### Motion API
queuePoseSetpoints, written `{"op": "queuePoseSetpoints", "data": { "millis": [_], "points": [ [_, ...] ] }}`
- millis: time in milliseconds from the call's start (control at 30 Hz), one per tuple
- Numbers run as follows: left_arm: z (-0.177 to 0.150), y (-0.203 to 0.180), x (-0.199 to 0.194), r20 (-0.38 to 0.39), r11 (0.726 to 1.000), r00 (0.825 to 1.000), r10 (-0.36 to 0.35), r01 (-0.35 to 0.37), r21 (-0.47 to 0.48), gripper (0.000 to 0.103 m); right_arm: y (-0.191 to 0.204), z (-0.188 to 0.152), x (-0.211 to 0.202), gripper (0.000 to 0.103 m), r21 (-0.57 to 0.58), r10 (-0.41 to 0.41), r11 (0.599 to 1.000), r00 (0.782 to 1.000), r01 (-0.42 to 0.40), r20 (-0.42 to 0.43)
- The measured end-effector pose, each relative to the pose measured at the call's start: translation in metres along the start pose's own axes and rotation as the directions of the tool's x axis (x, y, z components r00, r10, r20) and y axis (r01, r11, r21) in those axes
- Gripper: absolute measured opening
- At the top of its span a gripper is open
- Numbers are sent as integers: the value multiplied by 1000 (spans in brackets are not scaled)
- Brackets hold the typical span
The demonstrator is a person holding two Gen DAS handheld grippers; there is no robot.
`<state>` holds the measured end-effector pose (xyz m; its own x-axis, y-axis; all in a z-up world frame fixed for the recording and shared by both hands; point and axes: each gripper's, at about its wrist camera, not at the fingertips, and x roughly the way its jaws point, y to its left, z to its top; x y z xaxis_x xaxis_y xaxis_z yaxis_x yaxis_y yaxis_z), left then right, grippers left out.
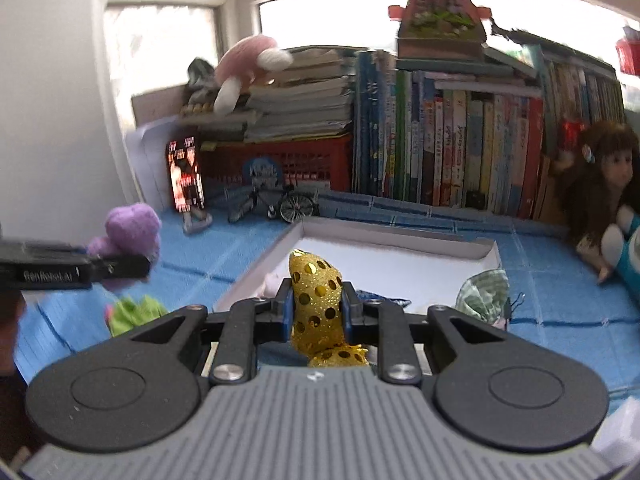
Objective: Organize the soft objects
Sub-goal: 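Lift both held items and carry them over the white tray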
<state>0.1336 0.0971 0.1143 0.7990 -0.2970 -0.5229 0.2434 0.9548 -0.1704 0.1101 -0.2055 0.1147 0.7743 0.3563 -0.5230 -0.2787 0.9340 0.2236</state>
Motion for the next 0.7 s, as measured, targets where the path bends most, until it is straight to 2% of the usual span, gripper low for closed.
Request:
{"op": "queuePoseSetpoints", "data": {
  "millis": [200, 333, 500, 600, 700],
  "points": [
    [32, -10, 23, -50, 997, 997, -64, 62, -42, 34, -24, 26, 18, 27, 214, 46, 976, 999, -39, -25],
    [52, -15, 51, -78, 996, 995, -58, 53, -65, 35, -34, 45, 41, 27, 327, 52, 944, 998, -41, -26],
    [65, -17, 98, -145, 994, 989, -38, 22, -108, 35, -38, 61, 76, 27, 397, 38, 917, 999, -36, 3],
    [66, -19, 127, -188, 994, 982, -10, -12, -111, 35, -45, 65, 102, 27, 474, 58, 879, 998, -49, -3],
    [66, -20, 155, -222, 993, 975, 11, -36, -109, 35, -52, 61, 129, 27, 536, 40, 844, 999, -27, -12]
  ]
}}
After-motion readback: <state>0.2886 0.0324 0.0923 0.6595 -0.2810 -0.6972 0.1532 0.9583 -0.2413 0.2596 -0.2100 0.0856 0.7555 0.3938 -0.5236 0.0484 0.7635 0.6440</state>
